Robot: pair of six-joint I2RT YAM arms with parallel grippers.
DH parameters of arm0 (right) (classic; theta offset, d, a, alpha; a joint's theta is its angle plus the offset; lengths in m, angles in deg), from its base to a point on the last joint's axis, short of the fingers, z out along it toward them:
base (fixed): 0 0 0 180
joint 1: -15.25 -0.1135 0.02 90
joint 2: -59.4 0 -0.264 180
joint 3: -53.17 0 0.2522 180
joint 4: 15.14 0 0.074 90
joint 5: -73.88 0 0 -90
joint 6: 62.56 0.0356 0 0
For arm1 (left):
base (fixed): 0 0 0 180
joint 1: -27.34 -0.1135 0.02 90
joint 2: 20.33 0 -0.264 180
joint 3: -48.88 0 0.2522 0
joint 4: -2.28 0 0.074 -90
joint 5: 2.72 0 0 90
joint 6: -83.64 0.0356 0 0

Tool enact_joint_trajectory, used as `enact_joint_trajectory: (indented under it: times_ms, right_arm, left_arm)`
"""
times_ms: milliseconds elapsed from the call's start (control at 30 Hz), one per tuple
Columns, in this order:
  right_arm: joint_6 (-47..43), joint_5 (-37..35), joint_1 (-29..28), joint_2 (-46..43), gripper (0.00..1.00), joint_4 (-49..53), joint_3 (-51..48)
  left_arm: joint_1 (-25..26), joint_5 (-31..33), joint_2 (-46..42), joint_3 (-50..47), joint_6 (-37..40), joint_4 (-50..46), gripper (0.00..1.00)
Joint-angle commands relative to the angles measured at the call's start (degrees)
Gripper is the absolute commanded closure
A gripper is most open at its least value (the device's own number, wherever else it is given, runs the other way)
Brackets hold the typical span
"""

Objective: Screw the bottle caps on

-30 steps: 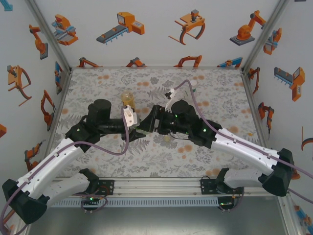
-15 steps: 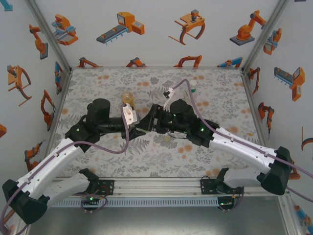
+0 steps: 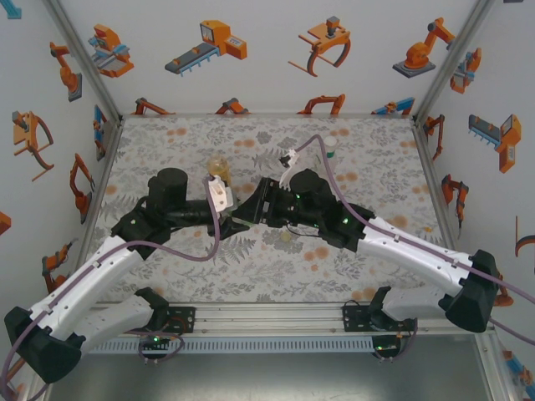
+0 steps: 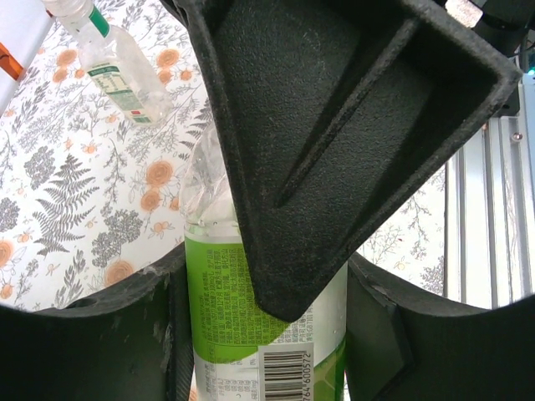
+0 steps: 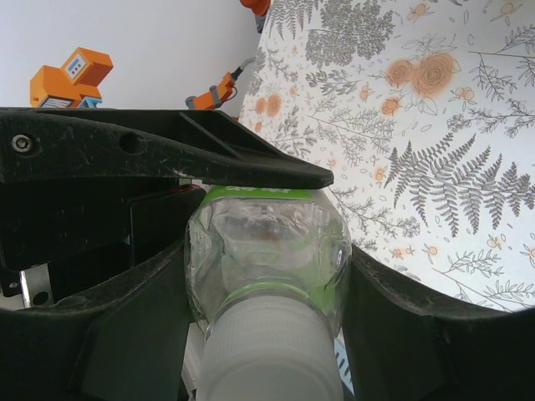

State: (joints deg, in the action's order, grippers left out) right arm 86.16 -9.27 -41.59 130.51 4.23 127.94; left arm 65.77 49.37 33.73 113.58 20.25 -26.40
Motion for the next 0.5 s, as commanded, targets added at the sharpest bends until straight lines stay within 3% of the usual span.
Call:
enact_joint_trajectory:
  times_ms: [0,467]
  right_arm:
    - [-3.68,-2.03,-0.27,1.12,0.48,3.86,1.46]
    - [-12.77,-2.19,4.97,3.83,0.52,14.07,3.13]
  left_arm:
    - [-0.65,-2.53,-1.41,-0.21,-1.44,2.60,0.45]
    - [-1.12,-2.72,-2.18,-0.32,-1.38,2.70,0.38]
